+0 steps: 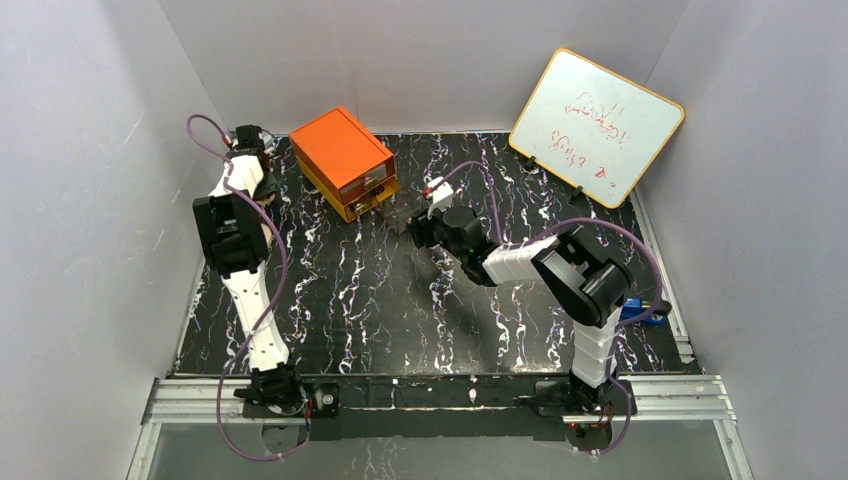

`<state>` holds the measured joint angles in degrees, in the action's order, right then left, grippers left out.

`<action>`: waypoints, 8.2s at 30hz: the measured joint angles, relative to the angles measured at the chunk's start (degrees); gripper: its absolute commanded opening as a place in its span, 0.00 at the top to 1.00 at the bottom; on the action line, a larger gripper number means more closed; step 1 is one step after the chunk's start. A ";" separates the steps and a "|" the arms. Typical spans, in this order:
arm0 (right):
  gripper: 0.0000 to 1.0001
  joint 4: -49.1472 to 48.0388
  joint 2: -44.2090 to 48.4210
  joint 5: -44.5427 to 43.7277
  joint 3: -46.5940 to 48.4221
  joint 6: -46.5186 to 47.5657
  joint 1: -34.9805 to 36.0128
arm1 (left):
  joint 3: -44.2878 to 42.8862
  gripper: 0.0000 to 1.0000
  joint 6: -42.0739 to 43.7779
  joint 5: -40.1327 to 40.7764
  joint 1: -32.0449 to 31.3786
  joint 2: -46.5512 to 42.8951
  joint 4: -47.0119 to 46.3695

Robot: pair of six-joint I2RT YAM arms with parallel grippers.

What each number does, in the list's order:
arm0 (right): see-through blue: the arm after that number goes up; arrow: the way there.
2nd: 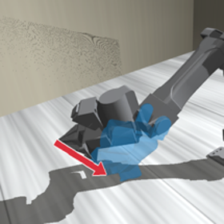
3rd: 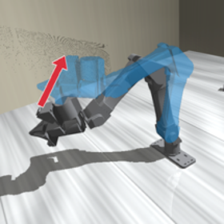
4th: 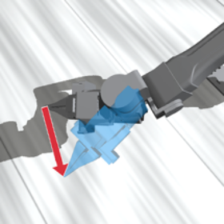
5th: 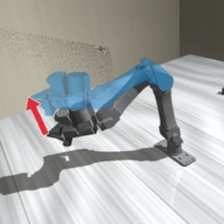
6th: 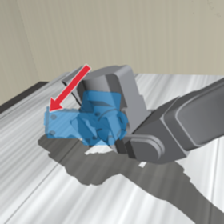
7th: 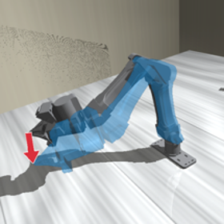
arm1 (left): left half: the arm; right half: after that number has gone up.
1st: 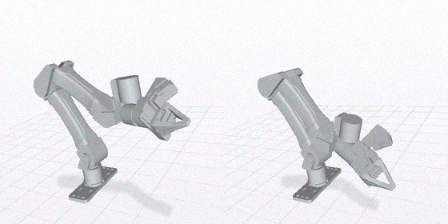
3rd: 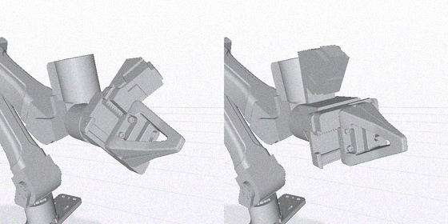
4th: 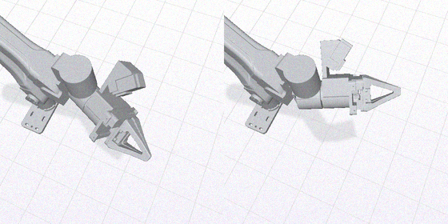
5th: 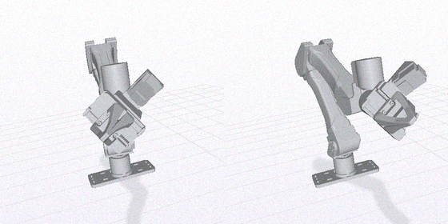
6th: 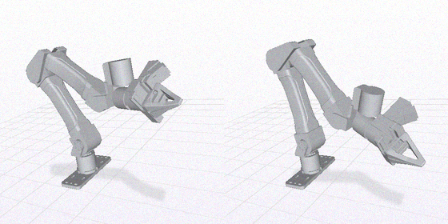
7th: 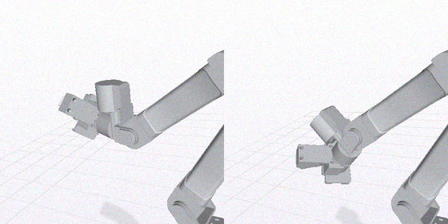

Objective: Organize the makeup

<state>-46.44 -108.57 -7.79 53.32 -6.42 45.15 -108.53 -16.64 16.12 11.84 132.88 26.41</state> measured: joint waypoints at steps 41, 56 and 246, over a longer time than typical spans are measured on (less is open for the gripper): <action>0.31 4.04 18.32 -7.45 -4.70 0.96 0.00 | 49.20 1.00 -11.45 0.57 -48.65 -48.68 -6.29; 0.28 9.88 26.91 -9.68 -10.49 1.11 0.00 | 50.75 0.27 -16.24 2.84 -53.31 -39.71 -13.46; 0.99 31.45 2.84 2.78 2.10 -7.48 5.27 | 13.75 1.00 -3.76 -3.43 -42.47 -19.67 -5.90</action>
<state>-14.98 -105.73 -5.02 55.42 -13.89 50.41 -94.78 -20.40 12.69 -30.63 113.21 20.51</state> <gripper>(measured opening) 0.031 0.039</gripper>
